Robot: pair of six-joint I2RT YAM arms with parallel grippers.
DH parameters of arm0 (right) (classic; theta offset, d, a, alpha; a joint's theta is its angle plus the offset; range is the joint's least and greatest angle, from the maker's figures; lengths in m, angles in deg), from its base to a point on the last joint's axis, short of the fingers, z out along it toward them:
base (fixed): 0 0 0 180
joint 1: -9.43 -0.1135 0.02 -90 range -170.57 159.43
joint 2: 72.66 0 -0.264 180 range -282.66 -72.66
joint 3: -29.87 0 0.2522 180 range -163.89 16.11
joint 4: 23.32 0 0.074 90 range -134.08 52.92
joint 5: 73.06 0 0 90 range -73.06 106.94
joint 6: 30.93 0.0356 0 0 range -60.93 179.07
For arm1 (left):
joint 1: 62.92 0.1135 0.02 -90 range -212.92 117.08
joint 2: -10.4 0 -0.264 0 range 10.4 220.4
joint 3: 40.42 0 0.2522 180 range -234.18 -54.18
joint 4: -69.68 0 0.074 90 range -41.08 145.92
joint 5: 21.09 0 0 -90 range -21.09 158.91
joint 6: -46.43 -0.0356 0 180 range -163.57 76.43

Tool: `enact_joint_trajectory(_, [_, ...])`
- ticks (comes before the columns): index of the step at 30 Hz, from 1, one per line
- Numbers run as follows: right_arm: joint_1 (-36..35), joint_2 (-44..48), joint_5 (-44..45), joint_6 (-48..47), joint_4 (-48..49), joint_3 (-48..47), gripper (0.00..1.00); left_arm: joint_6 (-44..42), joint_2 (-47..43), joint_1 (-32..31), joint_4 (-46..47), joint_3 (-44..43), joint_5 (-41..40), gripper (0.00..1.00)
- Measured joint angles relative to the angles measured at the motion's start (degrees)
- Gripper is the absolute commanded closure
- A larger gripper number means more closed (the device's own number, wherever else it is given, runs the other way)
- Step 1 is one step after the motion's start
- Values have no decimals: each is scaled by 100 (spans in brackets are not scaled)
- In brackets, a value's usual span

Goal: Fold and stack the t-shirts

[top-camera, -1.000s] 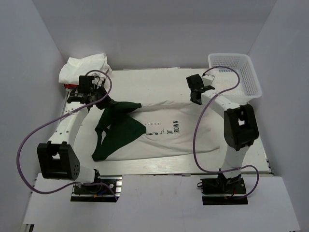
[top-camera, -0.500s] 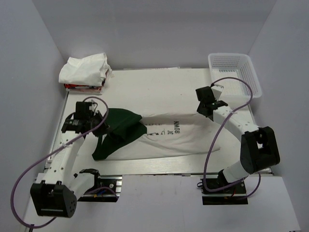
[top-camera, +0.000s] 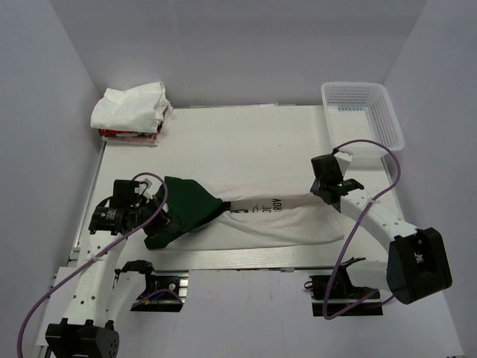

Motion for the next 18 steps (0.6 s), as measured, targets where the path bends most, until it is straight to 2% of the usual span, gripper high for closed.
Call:
enact_joint_trajectory(11, [0,-33,2,-81,59,26,100,-232,-334,0,-640,-271,527,100])
enact_joint_trajectory(12, [0,-33,0,-87,59,26,100,-249,-356,0,-584,-238,592,88])
enact_joint_trajectory(13, [0,-33,0,-90,76,44,100,-282,-387,0,-470,-151,695,49])
enact_joint_trajectory(14, [0,-33,0,-87,76,55,100,-313,-393,0,-387,-35,813,48])
enact_joint_trajectory(15, [0,-33,2,-83,87,85,100,-284,-393,0,-278,90,918,9])
enact_joint_trajectory(16, [0,-31,22,-61,94,136,100,-339,-385,0,-232,203,975,0])
enact_joint_trajectory(18, [0,-31,79,26,39,247,100,-354,-321,-4,-212,321,1058,0])
